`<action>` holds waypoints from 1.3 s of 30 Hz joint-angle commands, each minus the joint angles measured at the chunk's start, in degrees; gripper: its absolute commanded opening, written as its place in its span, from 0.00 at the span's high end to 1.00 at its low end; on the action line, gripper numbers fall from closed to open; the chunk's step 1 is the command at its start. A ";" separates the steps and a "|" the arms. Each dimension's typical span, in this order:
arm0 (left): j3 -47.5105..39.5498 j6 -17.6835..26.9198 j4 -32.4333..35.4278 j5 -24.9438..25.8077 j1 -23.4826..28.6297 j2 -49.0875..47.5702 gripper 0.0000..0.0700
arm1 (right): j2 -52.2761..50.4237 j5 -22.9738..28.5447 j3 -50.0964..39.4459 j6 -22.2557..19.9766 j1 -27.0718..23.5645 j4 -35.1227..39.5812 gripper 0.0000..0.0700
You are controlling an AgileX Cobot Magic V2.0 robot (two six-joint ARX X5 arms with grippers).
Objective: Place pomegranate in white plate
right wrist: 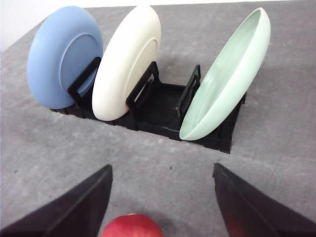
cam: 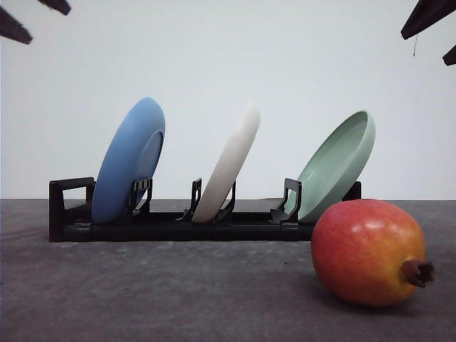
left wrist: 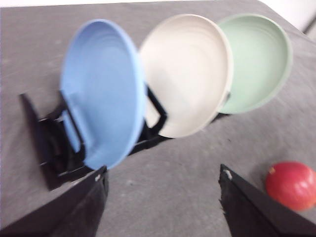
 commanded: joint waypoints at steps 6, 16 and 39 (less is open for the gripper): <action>1.09 7.34 2.10 -6.84 -9.79 2.56 0.39 | 0.07 -0.22 0.96 -0.24 0.24 0.50 0.41; 1.09 7.53 18.21 -16.01 -22.21 14.47 0.39 | 0.07 -0.17 0.96 -0.26 0.24 0.50 0.41; 7.34 7.28 45.54 -29.25 -27.69 46.03 0.40 | 0.11 0.04 0.96 -0.31 0.33 0.50 0.41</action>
